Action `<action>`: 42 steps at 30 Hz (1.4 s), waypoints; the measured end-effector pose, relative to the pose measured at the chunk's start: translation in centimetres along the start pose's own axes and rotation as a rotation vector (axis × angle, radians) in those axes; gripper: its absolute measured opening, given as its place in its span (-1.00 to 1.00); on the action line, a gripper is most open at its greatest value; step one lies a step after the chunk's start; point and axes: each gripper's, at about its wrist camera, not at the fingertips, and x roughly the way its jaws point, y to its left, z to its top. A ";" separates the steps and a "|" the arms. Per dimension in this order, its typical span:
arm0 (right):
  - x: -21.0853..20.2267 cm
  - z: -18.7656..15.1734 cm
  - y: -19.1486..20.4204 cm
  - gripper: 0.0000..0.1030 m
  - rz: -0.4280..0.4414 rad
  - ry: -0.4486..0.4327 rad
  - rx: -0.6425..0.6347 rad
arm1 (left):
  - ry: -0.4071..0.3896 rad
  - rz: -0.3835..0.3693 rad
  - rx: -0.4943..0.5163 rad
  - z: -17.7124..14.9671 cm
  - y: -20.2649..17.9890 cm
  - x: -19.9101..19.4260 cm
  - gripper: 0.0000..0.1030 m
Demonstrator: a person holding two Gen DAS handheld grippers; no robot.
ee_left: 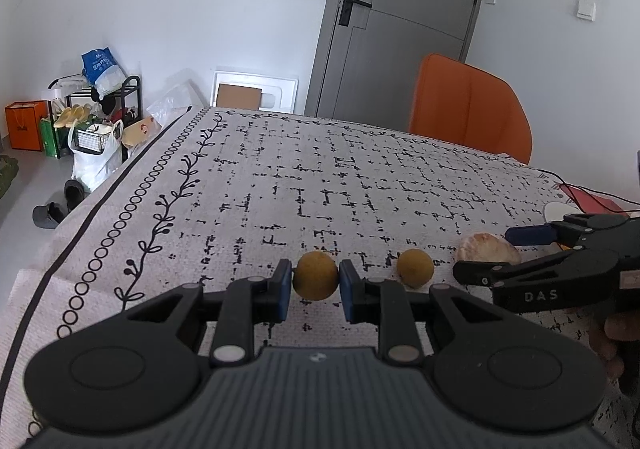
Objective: Organize fruits
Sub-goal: 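Grasp the second pomelo segment with the right tool while the left tool holds the yellow fruit, then carry the pomelo segment onto the plate and open the right tool while the left tool carries the yellow fruit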
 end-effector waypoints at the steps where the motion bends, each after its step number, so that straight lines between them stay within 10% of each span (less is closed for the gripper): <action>1: -0.2 0.0 0.1 0.58 0.021 -0.002 0.001 | 0.000 0.000 -0.001 0.0 0.0 0.0 -0.54; 9: -1.4 -0.3 1.6 0.50 0.101 -0.037 -0.016 | -0.007 0.001 0.002 0.0 -0.1 -0.3 -0.54; 12: -2.5 0.0 1.4 -0.23 0.114 -0.086 -0.008 | -0.009 0.000 0.008 0.2 -0.4 -0.4 -0.54; 15: -3.2 0.5 1.3 -0.38 0.100 -0.087 -0.013 | -0.009 -0.003 0.014 0.2 -0.7 -0.4 -0.54; 18: -2.8 0.3 0.8 -0.18 0.116 -0.071 0.006 | -0.014 -0.010 0.019 0.2 -1.1 -0.6 -0.54; 22: -2.5 -0.2 0.3 0.74 0.089 -0.057 0.034 | -0.008 -0.009 0.022 0.1 -1.3 -0.6 -0.54; 42: -0.8 -0.4 0.4 0.60 0.079 -0.012 0.040 | -0.004 -0.005 0.011 0.1 -1.0 -0.2 -0.54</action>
